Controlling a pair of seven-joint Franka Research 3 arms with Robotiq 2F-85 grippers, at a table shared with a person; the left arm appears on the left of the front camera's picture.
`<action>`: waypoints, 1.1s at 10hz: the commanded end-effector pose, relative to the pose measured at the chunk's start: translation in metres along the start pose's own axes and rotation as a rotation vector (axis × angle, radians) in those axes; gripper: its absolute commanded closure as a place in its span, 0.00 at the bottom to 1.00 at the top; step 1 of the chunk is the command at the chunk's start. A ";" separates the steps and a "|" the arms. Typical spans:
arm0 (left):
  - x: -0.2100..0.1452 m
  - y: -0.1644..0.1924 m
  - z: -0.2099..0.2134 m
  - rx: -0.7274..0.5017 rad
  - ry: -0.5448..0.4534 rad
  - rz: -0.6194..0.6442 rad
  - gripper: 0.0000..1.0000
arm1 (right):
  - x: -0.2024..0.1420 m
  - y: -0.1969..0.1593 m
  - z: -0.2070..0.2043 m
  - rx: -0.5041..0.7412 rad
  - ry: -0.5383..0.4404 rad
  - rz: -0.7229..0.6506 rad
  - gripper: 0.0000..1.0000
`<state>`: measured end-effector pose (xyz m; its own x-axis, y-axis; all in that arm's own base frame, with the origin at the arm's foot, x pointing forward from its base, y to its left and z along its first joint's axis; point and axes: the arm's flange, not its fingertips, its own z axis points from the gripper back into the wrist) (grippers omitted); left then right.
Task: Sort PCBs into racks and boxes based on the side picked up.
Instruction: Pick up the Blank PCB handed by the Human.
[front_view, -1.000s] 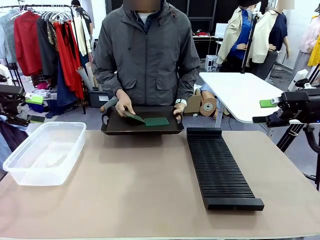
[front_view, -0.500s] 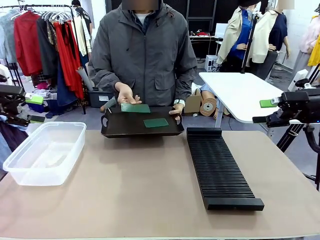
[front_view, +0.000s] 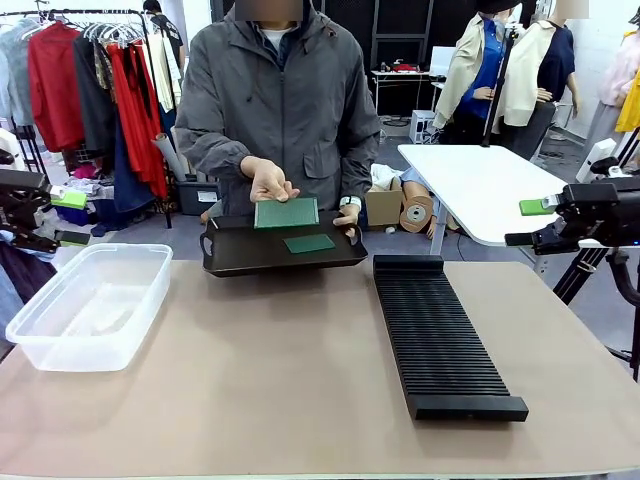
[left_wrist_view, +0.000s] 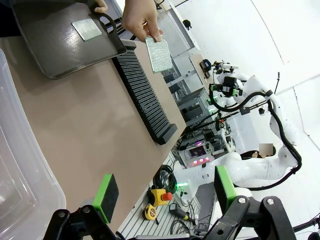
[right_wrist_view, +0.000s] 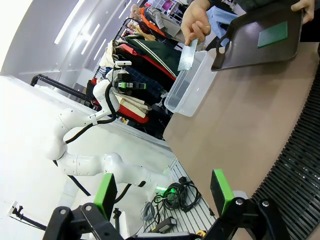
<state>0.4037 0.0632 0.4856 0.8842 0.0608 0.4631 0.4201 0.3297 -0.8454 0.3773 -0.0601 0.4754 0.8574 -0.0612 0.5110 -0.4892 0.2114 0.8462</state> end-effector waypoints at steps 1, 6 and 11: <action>-0.001 -0.003 0.002 0.001 0.004 0.002 0.00 | 0.001 0.003 0.000 0.009 -0.005 -0.013 0.00; -0.001 -0.003 0.002 0.001 0.004 0.002 0.00 | 0.005 -0.004 -0.014 0.004 0.014 0.007 0.00; -0.001 -0.003 0.002 0.001 0.004 0.002 0.00 | 0.032 -0.025 -0.086 0.013 0.015 -0.057 0.00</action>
<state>0.4037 0.0632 0.4862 0.8836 0.0606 0.4643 0.4212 0.3303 -0.8447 0.4159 0.0108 0.4543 0.8800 -0.0289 0.4741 -0.4617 0.1827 0.8680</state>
